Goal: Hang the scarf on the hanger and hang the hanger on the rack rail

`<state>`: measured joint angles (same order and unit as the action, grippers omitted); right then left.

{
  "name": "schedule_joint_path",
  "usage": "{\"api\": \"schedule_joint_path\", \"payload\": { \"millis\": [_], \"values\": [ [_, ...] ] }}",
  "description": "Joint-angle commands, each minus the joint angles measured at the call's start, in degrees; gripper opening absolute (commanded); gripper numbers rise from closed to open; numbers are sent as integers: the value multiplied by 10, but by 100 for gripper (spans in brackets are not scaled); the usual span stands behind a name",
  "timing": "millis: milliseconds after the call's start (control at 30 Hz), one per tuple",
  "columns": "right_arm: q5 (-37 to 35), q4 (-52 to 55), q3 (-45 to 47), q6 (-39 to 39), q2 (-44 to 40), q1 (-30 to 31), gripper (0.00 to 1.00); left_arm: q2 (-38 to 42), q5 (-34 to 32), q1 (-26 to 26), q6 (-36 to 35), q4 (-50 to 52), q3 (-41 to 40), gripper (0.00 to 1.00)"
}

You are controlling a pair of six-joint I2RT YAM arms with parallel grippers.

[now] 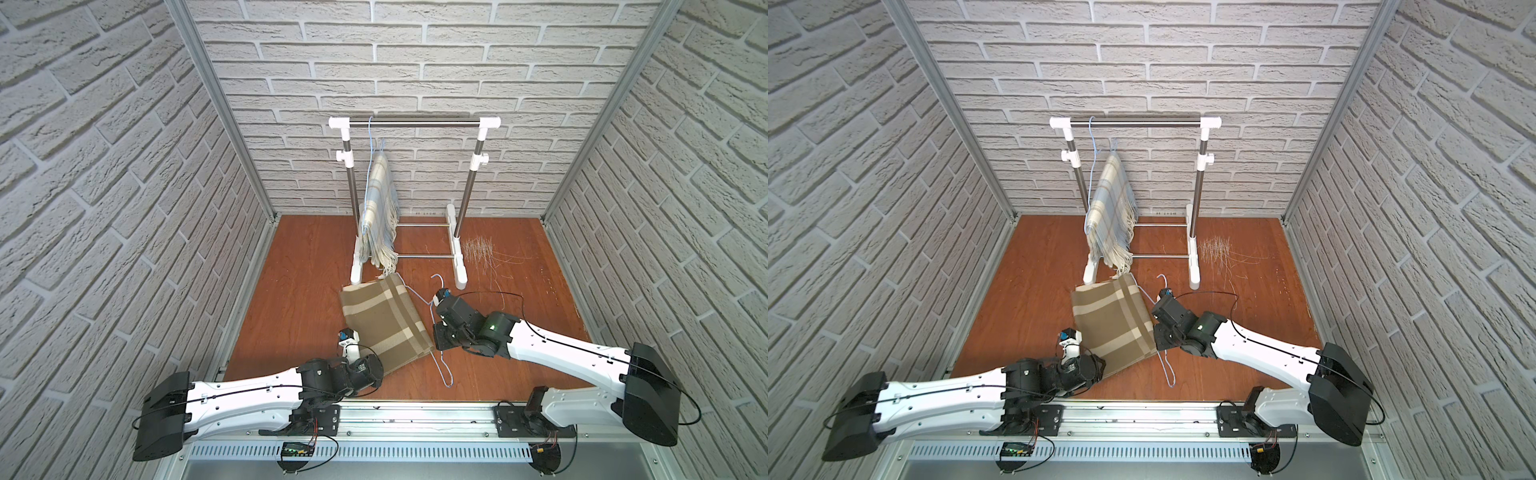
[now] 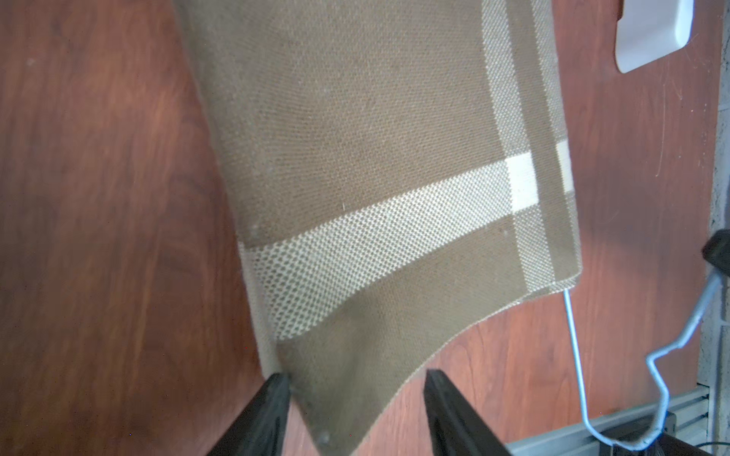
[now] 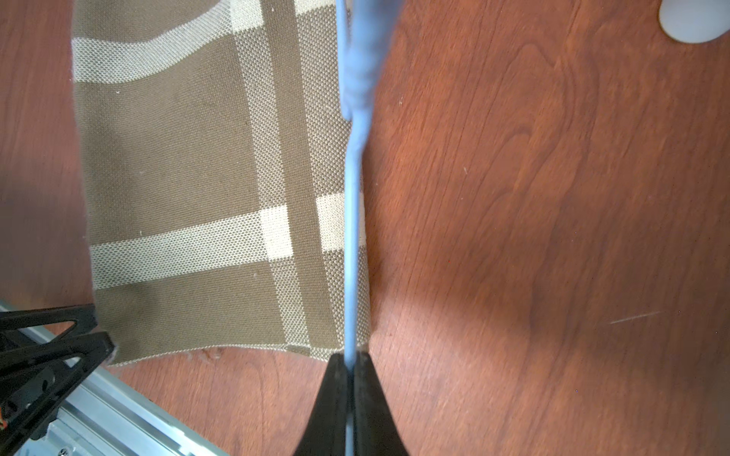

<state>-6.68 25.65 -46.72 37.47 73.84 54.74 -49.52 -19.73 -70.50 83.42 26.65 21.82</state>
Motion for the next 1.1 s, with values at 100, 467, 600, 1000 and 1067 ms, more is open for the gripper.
{"api": "schedule_joint_path", "payload": {
  "millis": [100,467,600,1000,1067],
  "values": [
    [2,-13,-15,-1,9,-2,3,-22,27,5,-8,-47,-16,58],
    [0,-12,-19,0,15,-2,3,-20,44,11,-3,-71,-43,32],
    [-8,-4,-23,-4,9,-3,3,18,42,20,-10,-60,-58,7],
    [-25,9,-29,-6,-6,-3,3,220,40,50,-44,114,-78,0],
    [-29,14,-33,-9,-7,-3,3,212,44,53,-45,105,-102,0]
  ]
}}
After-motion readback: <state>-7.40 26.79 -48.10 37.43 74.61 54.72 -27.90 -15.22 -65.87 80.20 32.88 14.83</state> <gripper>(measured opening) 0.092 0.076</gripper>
